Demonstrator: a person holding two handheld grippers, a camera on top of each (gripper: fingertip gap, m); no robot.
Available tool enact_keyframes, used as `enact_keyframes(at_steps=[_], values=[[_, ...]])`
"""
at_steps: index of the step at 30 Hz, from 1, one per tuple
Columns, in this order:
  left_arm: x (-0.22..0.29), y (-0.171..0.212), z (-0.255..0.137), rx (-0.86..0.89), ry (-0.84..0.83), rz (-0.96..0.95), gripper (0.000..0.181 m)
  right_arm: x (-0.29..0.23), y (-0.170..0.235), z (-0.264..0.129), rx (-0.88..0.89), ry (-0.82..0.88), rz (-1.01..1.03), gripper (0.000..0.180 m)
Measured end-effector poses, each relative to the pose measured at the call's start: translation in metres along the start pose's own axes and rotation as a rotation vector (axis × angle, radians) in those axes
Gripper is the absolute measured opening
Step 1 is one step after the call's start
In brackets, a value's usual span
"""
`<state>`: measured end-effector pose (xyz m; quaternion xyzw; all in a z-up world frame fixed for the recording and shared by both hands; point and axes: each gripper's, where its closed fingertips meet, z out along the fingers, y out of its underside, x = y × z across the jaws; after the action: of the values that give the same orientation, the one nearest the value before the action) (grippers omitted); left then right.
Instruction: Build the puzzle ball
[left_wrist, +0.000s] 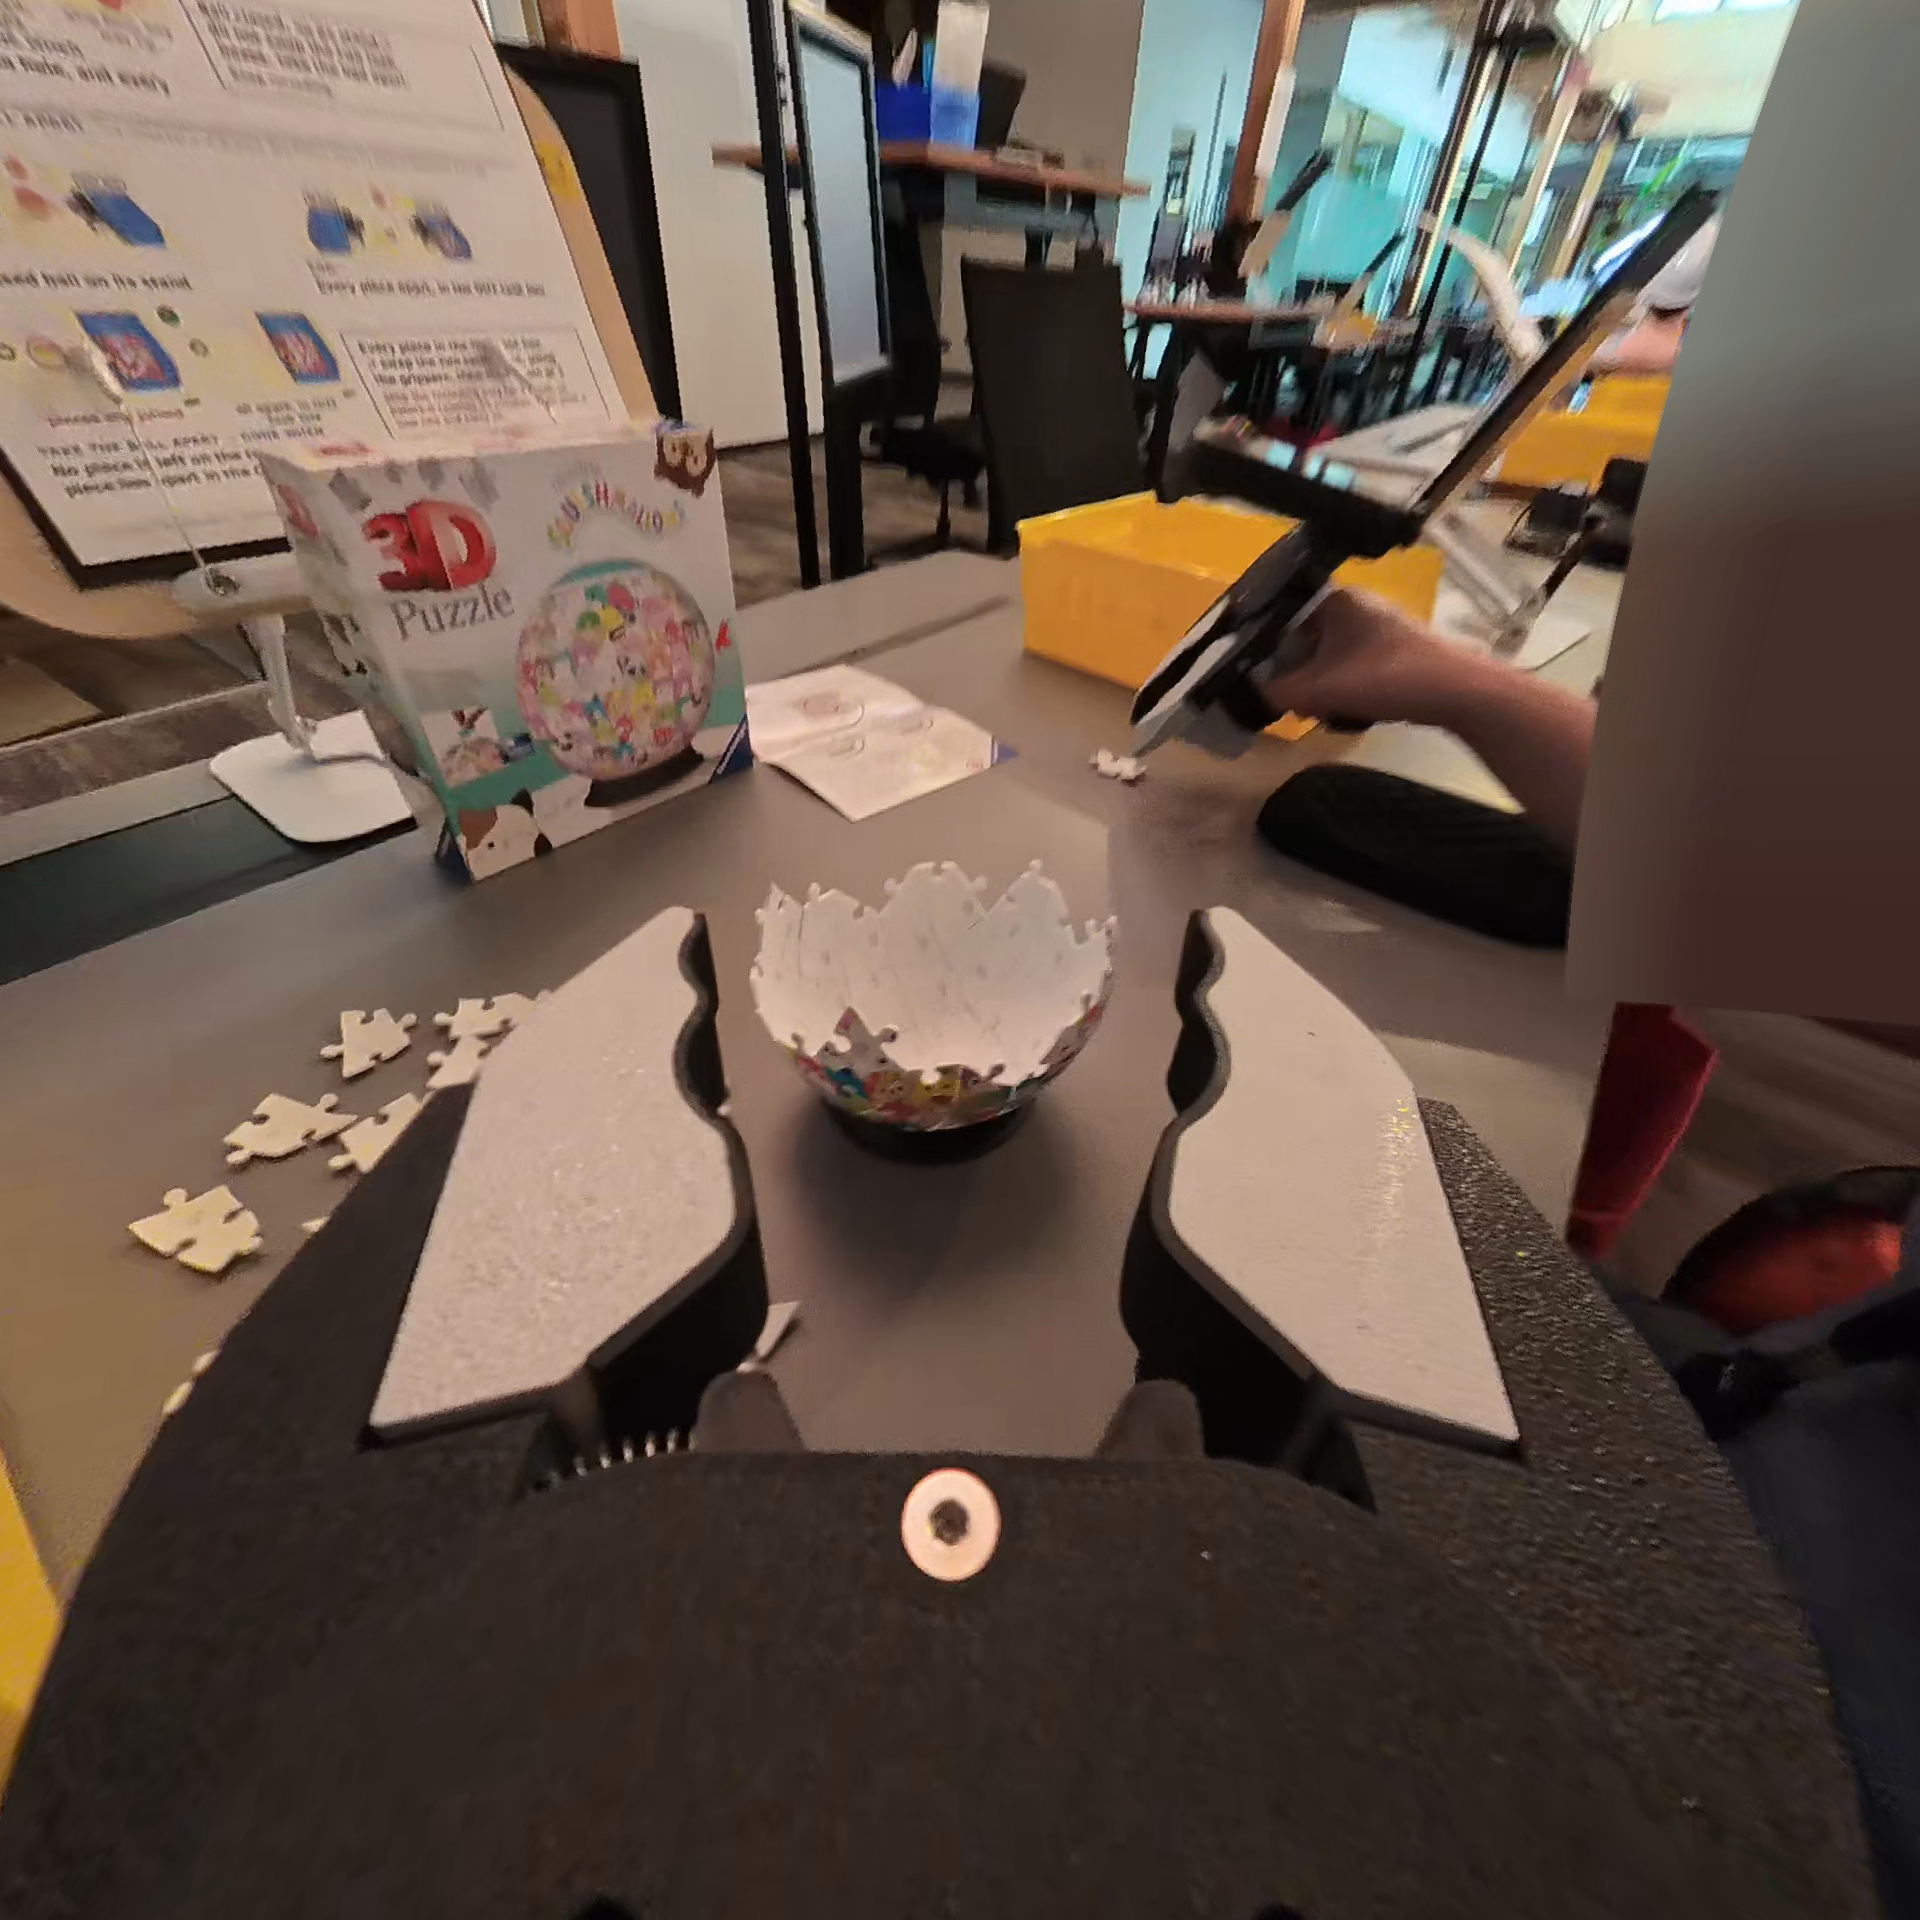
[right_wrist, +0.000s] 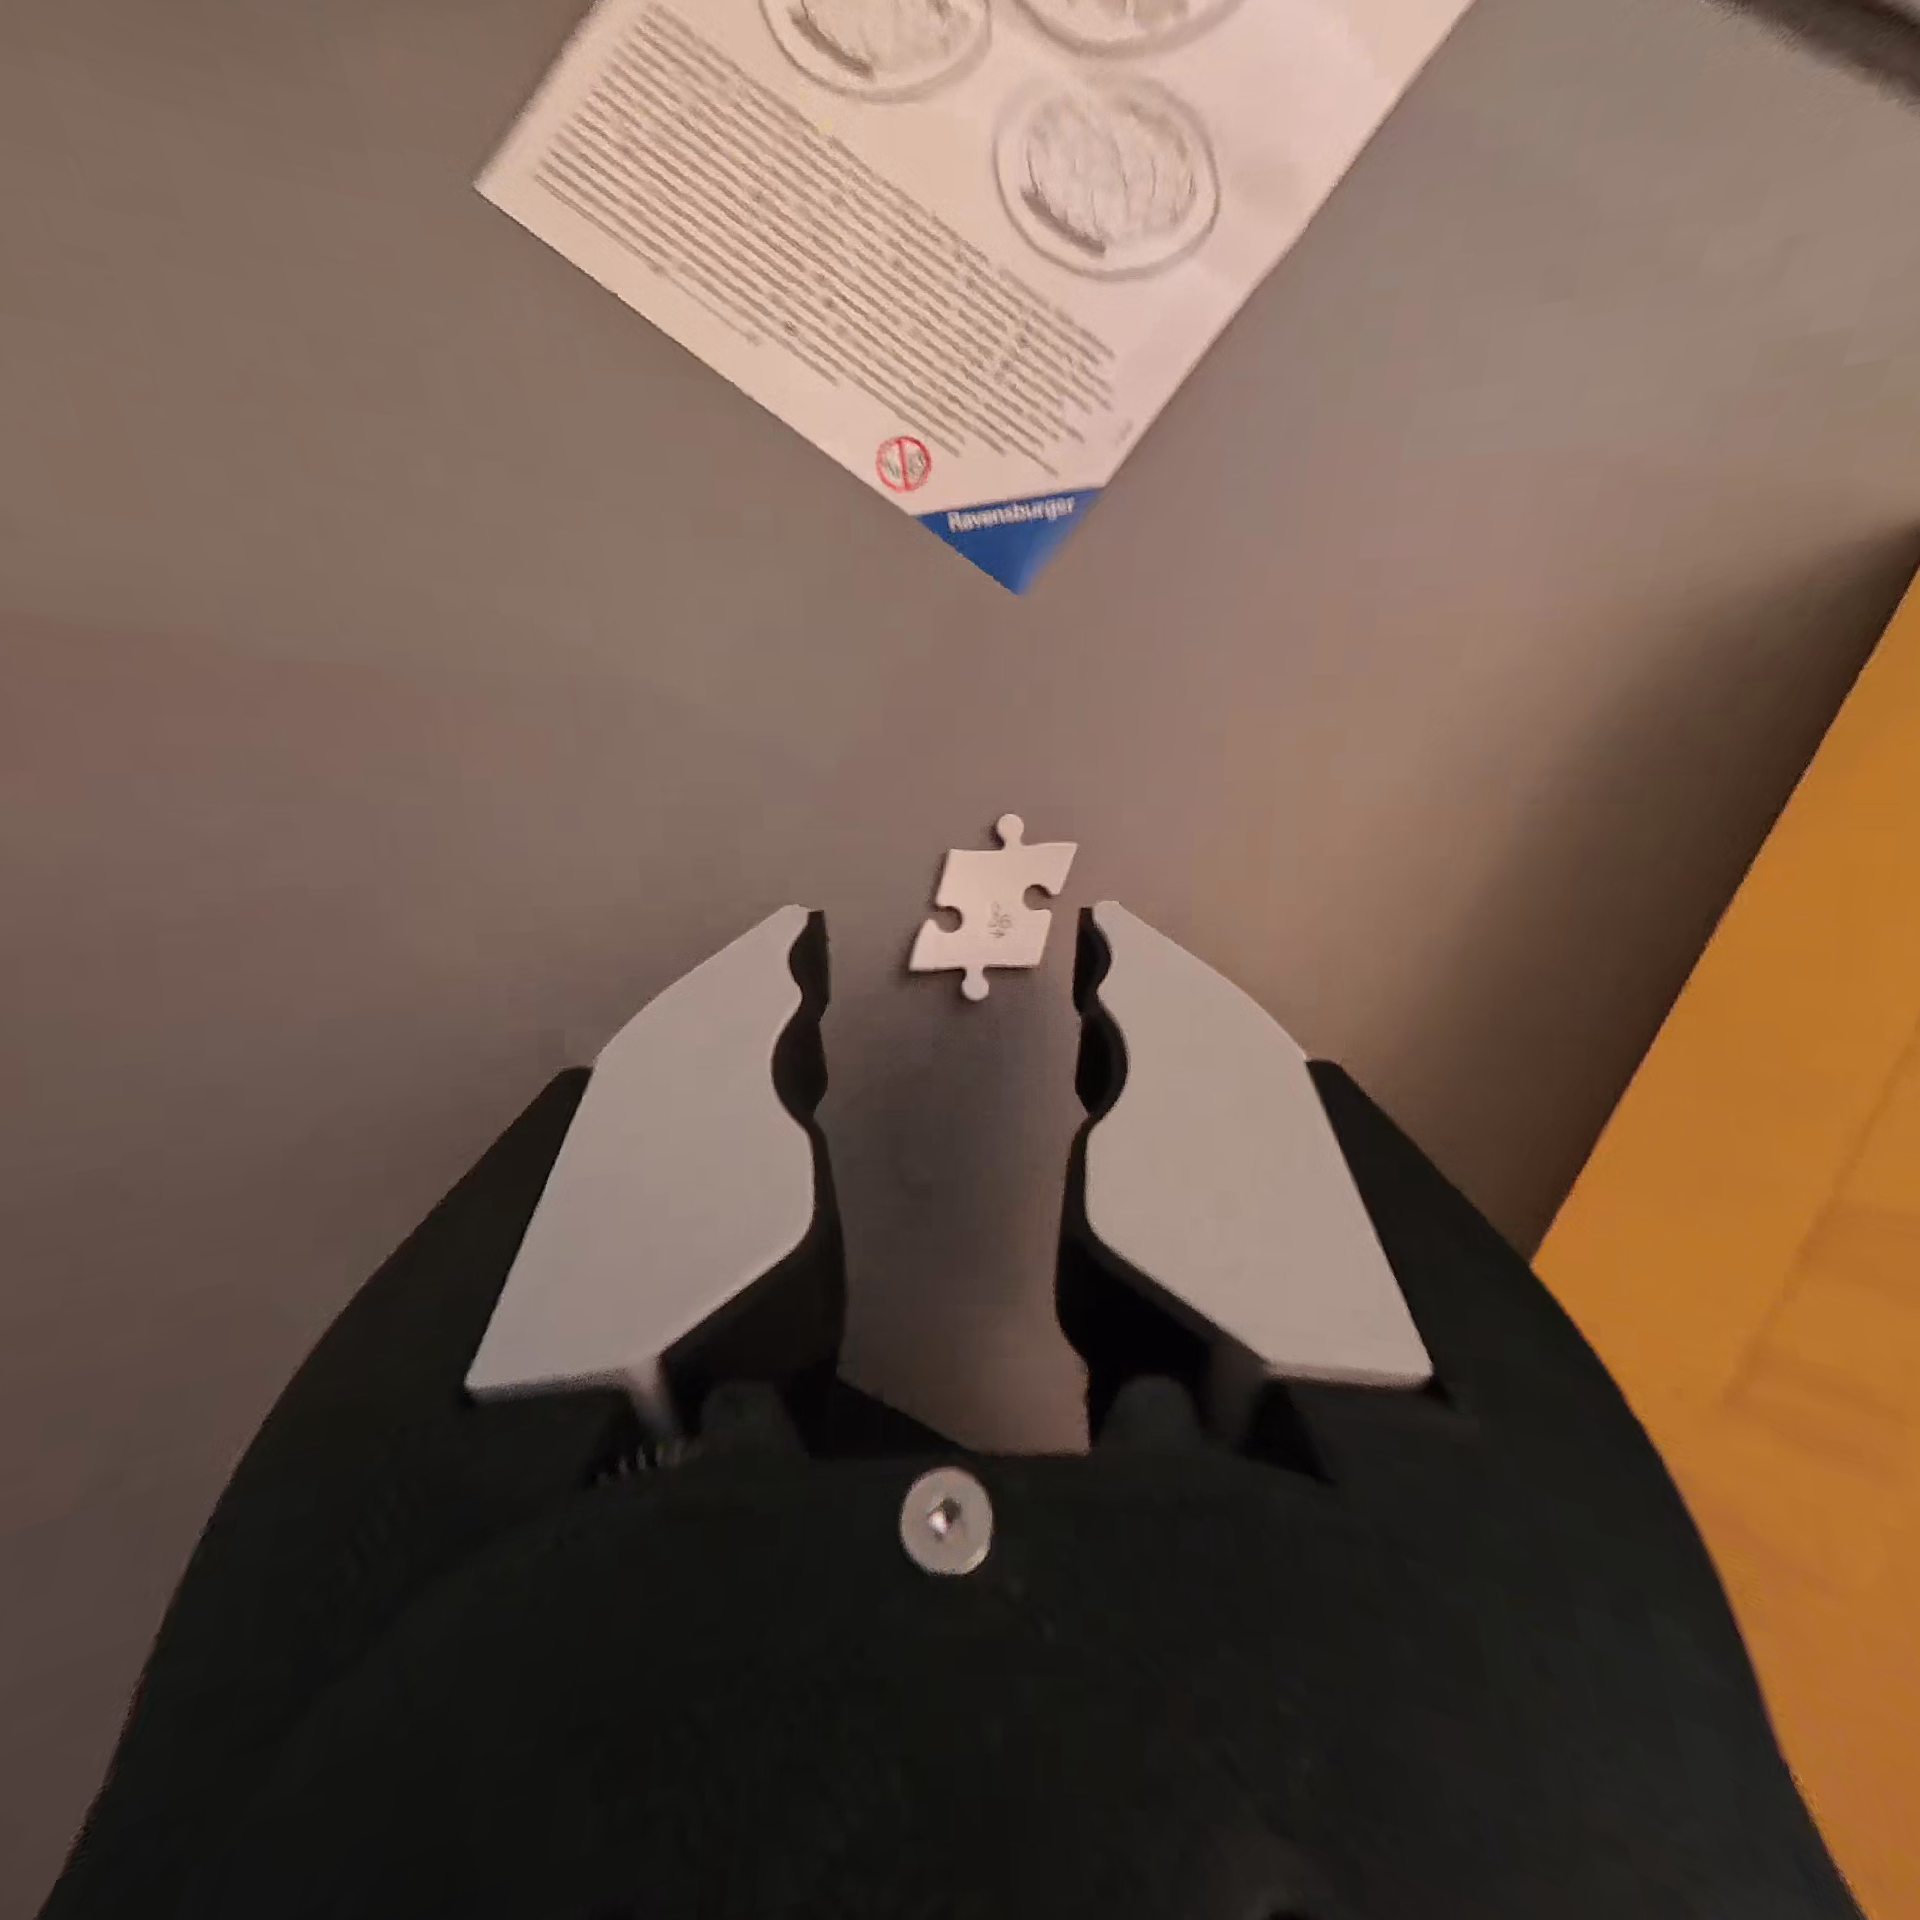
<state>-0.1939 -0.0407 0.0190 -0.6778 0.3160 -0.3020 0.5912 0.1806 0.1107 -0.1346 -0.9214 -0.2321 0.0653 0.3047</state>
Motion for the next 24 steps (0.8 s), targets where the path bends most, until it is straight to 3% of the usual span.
enact_keyframes(at_steps=[6,7,9,15,21,24], values=[[0.019,-0.005,-0.013,0.064,0.073,-0.059,0.08,0.015,0.014,0.021,-0.13,0.012,0.083,0.049],[0.021,-0.003,-0.013,0.061,0.078,-0.064,0.08,0.015,0.014,0.021,-0.132,0.002,0.097,0.047],[0.028,-0.001,-0.011,0.055,0.091,-0.06,0.078,0.019,0.017,0.019,-0.142,0.015,0.081,0.027],[0.06,0.006,0.007,0.0,0.131,0.019,0.076,-0.012,0.022,0.012,-0.088,-0.072,0.075,0.026],[0.112,0.026,0.039,-0.11,0.203,0.038,0.07,-0.084,0.014,-0.033,0.175,-0.118,-0.106,0.026],[0.122,0.035,0.061,-0.144,0.139,0.049,0.061,-0.137,0.002,-0.071,0.363,-0.152,-0.225,0.026]])
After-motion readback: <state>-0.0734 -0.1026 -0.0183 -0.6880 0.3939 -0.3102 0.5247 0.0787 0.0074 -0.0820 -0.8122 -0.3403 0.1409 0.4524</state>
